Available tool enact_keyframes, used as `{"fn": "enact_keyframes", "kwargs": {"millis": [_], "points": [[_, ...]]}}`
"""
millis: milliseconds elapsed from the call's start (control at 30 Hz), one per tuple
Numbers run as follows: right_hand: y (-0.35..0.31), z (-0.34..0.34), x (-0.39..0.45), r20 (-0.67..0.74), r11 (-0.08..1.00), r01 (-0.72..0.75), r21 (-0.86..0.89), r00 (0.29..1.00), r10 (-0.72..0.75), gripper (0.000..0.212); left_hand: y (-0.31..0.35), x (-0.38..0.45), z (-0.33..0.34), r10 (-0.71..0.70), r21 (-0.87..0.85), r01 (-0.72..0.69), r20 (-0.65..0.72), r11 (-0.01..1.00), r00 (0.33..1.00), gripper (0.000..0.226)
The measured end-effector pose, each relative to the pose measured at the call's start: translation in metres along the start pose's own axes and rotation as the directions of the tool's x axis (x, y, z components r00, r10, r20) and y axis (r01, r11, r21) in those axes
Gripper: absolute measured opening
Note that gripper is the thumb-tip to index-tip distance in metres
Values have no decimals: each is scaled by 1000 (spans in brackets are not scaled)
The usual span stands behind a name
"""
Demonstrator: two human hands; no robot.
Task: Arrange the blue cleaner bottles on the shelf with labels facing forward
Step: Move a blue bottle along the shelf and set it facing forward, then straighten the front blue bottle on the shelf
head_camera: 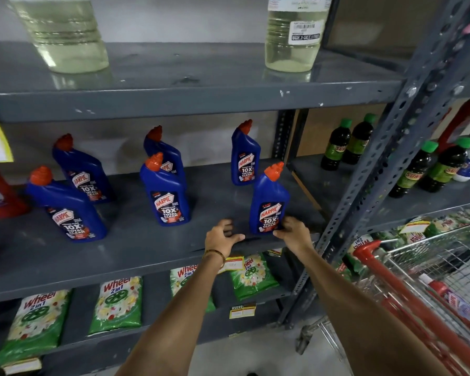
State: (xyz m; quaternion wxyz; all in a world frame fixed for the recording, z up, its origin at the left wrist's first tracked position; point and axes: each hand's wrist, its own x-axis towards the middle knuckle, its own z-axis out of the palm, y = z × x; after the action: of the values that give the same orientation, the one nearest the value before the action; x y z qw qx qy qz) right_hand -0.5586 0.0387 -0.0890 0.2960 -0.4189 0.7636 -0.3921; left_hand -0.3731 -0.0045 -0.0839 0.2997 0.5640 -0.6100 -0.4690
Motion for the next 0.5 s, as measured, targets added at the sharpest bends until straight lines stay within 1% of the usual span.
{"fn": "enact_keyframes", "kwargs": {"millis": [133,200,267,367,500], "points": [[-7,30,-33,-210,998,-64,-17,976,59,35,-25,-7,-50,-1,32,1,7,999,1000,56],[-13,52,-50,-273,997,-81,3,959,79,31,-40,-11,-79,-20,35,20,-2,999,1000,56],[-19,70,-60,-298,997,-70,44,951,80,28,-50,-14,-102,-35,31,36,-28,999,999,53],[-35,98,-69,-271,997,-40,70,961,57,33,-61,-15,-132,-43,41,46,-72,998,996,53],[-66,132,-68,-112,999,19,50,994,-14,37,-71,-7,-163,-57,46,63,-131,997,990,57]]}}
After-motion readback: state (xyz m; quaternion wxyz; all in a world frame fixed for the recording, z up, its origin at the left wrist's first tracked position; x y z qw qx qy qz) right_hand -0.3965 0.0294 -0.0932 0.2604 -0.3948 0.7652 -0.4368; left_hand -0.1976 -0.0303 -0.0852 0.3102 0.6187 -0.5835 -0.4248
